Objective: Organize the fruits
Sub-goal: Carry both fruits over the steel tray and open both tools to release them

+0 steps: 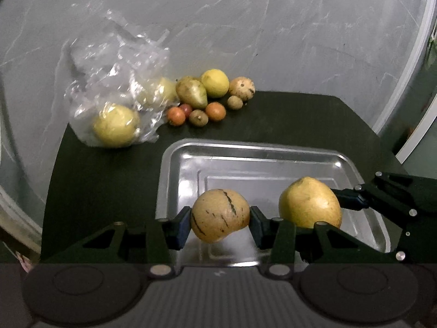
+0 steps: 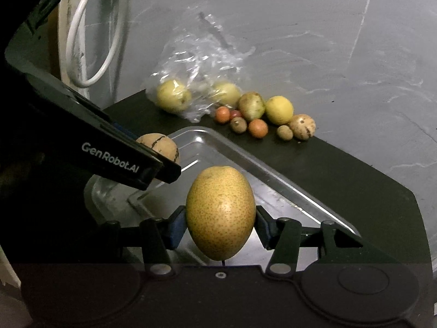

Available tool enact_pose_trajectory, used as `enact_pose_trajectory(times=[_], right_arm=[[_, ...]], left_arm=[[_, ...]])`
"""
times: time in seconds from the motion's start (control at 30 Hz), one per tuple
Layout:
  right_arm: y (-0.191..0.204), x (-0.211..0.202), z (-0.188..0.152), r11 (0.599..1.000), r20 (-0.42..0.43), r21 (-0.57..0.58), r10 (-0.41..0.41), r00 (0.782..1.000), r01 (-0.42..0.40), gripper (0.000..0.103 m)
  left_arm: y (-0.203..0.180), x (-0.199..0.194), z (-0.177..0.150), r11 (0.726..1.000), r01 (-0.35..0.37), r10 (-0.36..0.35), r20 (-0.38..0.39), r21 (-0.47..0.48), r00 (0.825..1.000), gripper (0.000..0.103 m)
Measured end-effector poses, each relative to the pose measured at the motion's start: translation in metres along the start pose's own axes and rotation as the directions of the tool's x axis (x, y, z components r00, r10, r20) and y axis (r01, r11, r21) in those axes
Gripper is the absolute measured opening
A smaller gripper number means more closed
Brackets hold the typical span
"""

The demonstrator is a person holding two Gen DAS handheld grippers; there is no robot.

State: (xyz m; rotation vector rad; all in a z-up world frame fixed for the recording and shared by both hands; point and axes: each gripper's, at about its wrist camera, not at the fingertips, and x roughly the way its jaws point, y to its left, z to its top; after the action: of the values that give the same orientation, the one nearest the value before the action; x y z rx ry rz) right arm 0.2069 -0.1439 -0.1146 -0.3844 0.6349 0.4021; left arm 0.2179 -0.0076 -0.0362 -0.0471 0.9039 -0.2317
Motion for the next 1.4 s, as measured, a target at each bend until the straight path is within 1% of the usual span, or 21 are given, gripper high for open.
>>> enact_pose_trajectory(times=[0.1,0.23,0.43,0.6,0.77,0.93,1.0,1.13,1.2,1.27,1.33,1.4], right_arm=[[0.01,0.005,0.0,1.0,-0.026,-0.015,0.008,1.0,-0.009,0.054],[0.017,0.009,-0.001,0.999,-0.053,-0.045,0.008,0.999,-0.011,0.054],[0.026,0.013,-0.001,0.997,-0.083,-0.073,0.013,0.996,-0.019,0.054],[0.032,0.016,-0.003,0.997,-0.105,-0.074,0.011,0.994,-0.018,0.054],[0.032,0.017,-0.003,0.998,-0.11,-0.058,0.012,0.994,-0.018,0.054],[0.033,0.016,-0.003,0.998,-0.106,-0.053,0.016,0.994,-0.022,0.055],[0.032,0.015,-0.004,0.998,-0.099,-0.052,0.018,0.995,-0.023,0.057],[0.03,0.012,-0.006,0.999,-0.096,-0.044,0.023,0.995,-0.028,0.066],[0.029,0.008,-0.005,0.999,-0.091,-0.042,0.025,0.996,-0.029,0.073],[0.029,0.003,-0.005,0.999,-0.082,-0.038,0.026,0.996,-0.029,0.081],[0.027,-0.002,-0.005,0.999,-0.08,-0.034,0.027,0.996,-0.029,0.084],[0.025,-0.006,-0.006,0.999,-0.085,-0.025,0.023,0.996,-0.026,0.087]], left_arm=[[0.005,-0.001,-0.007,1.0,-0.002,0.002,-0.017,-0.002,1.0,0.049],[0.011,-0.002,-0.015,0.999,0.01,-0.011,-0.036,-0.034,0.999,0.049],[0.014,-0.002,-0.024,0.999,0.014,-0.016,-0.059,-0.036,0.998,0.049],[0.018,-0.001,-0.026,0.999,0.012,-0.015,-0.077,-0.042,0.997,0.049],[0.016,0.0,-0.029,1.0,0.019,-0.022,-0.099,-0.023,0.995,0.05],[0.015,0.001,-0.03,1.0,0.02,-0.021,-0.101,-0.017,0.995,0.051],[0.016,0.002,-0.031,0.999,0.024,-0.027,-0.1,-0.028,0.995,0.054],[0.017,-0.002,-0.031,0.999,0.035,-0.038,-0.093,-0.031,0.995,0.061],[0.017,-0.006,-0.03,0.999,0.028,-0.03,-0.083,-0.03,0.996,0.072],[0.018,-0.011,-0.03,0.999,0.029,-0.031,-0.074,-0.028,0.997,0.074],[0.018,-0.017,-0.03,0.999,0.036,-0.037,-0.06,-0.025,0.998,0.079],[0.018,-0.022,-0.031,0.999,0.038,-0.039,-0.049,-0.017,0.998,0.087]])
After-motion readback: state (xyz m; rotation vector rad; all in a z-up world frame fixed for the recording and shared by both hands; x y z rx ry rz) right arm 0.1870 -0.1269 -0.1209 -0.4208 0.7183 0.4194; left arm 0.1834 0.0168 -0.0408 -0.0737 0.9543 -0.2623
